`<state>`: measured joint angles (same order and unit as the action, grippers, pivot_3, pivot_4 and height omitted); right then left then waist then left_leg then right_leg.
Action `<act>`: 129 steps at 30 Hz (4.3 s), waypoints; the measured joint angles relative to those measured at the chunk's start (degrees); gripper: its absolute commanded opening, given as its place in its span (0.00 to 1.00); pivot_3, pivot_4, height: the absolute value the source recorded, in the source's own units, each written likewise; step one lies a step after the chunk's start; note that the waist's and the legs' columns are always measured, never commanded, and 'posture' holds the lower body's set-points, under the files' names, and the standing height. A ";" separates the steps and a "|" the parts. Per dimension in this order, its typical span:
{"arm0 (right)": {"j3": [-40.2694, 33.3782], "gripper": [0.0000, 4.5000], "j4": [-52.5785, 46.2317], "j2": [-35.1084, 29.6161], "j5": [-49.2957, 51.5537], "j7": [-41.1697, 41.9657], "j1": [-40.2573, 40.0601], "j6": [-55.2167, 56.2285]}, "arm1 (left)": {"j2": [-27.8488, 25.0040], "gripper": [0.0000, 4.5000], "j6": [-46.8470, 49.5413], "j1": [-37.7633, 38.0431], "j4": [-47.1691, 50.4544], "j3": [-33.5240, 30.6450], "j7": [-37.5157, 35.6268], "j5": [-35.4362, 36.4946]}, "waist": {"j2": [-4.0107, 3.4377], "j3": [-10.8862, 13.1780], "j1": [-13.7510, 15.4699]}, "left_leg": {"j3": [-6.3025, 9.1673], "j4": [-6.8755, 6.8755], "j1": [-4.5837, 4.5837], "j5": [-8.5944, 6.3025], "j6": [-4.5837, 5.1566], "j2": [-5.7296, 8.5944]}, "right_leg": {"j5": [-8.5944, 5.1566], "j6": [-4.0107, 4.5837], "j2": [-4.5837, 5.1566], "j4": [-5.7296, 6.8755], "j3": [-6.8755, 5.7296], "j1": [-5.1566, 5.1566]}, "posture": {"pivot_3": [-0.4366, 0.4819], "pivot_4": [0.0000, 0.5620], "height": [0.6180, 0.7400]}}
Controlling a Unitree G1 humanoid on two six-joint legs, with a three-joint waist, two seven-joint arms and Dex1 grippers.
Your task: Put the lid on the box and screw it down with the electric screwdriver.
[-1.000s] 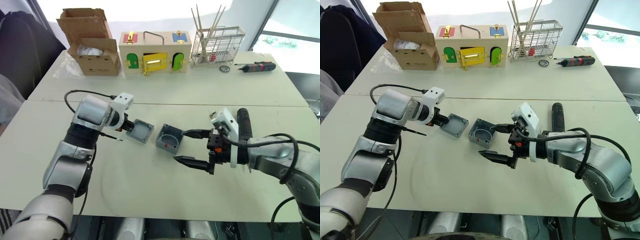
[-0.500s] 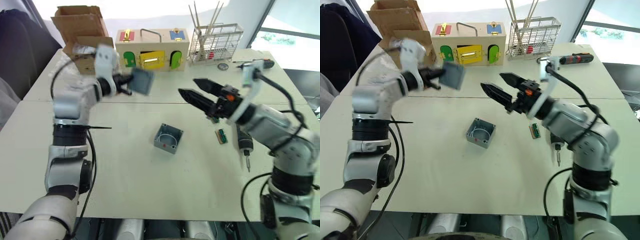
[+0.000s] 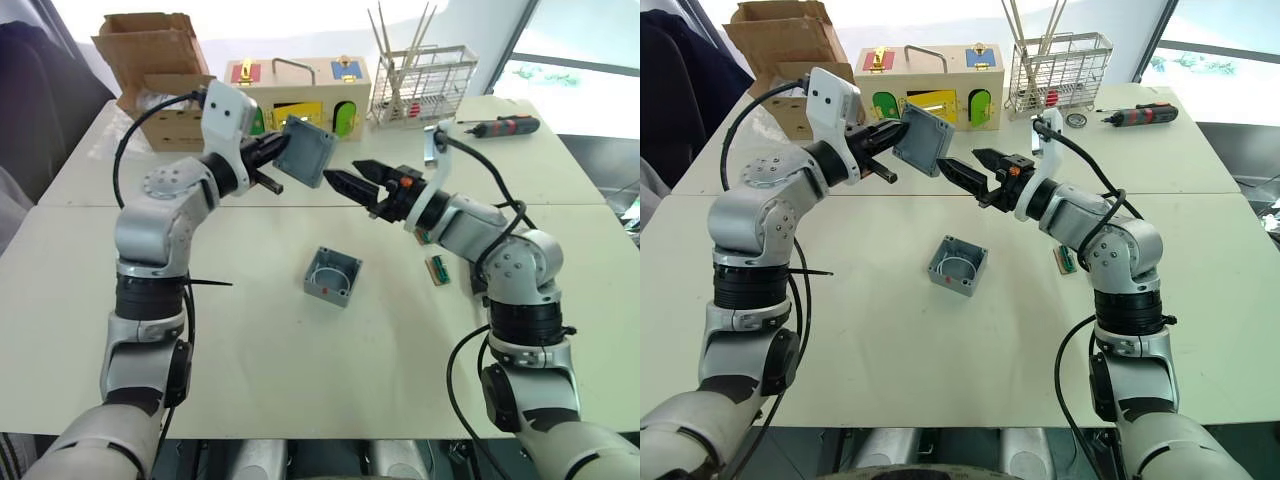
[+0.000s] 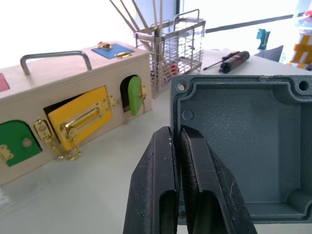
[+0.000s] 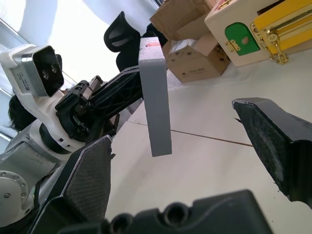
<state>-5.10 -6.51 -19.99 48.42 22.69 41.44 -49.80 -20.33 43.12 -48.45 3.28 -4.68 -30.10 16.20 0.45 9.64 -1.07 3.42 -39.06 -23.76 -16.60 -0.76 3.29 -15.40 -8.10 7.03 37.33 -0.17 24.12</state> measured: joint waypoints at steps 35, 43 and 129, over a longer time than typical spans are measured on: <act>-3.24 0.02 -1.19 5.60 0.44 -2.71 -0.86 -1.00 | 1.38 0.57 0.22 -0.31 -0.60 -1.09 -0.63 7.38 | -0.01 0.00 0.01 | -0.02 0.04 -0.01 0.00 0.00 -0.02 | 0.00 0.00 -0.01 -0.02 0.01 0.08 | 0.48 0.27 0.93; 4.29 0.02 -8.61 -6.22 -14.59 6.39 -1.89 13.41 | -4.96 0.87 6.52 0.59 -0.22 -11.66 -2.66 18.58 | -0.02 0.01 -0.12 | -0.03 0.08 -0.09 0.00 0.00 0.03 | 0.00 0.00 -0.02 -0.02 0.01 0.21 | 0.48 0.27 0.93; 24.23 0.26 20.45 -21.55 -100.35 -28.55 -18.12 102.99 | -6.23 0.24 -10.27 11.90 -5.17 19.65 -28.64 2.44 | -0.06 -0.12 0.43 | 0.04 0.03 0.49 0.01 -0.02 -0.01 | -0.02 0.01 -0.16 -0.25 0.04 -0.71 | 0.48 0.27 0.93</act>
<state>19.13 13.95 -41.54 -51.92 -5.87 23.32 53.18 -26.56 32.84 -36.54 -1.88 14.98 -58.74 18.64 0.39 9.51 -0.64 3.46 -39.03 -23.26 -16.59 -0.79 3.27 -15.41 -8.08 6.87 37.08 -0.13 23.41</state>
